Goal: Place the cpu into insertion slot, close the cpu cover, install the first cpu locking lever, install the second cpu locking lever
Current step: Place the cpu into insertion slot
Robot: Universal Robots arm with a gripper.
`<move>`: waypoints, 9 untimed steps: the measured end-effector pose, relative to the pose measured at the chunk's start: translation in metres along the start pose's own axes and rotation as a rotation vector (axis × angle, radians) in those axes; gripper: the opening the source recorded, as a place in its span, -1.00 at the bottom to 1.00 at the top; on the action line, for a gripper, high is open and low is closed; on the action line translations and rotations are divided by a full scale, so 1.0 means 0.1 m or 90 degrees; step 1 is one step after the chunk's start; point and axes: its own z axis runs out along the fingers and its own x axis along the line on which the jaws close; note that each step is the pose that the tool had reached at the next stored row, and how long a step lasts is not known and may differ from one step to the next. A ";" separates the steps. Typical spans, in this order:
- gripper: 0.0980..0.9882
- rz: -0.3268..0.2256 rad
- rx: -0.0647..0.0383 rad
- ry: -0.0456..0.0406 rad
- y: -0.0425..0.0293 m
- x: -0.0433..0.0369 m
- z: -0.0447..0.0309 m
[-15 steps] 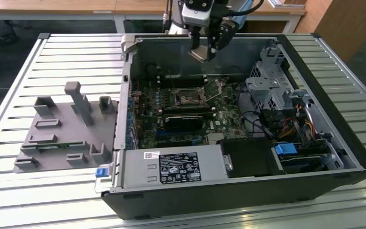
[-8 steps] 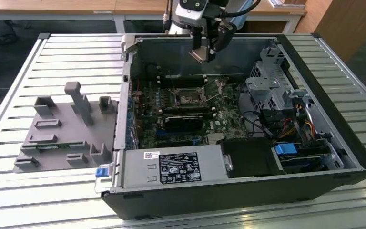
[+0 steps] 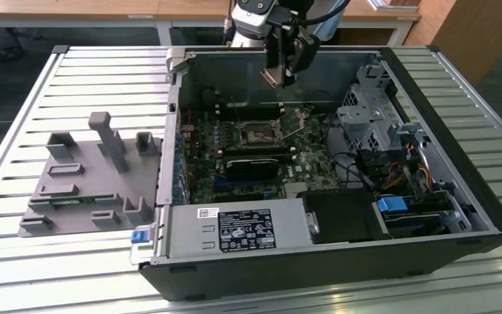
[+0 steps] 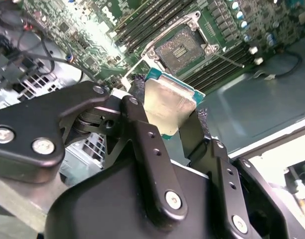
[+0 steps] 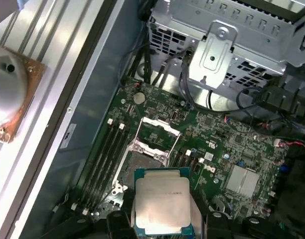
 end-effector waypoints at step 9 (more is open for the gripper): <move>-0.04 0.104 -0.001 -0.0083 -0.003 0.000 0.039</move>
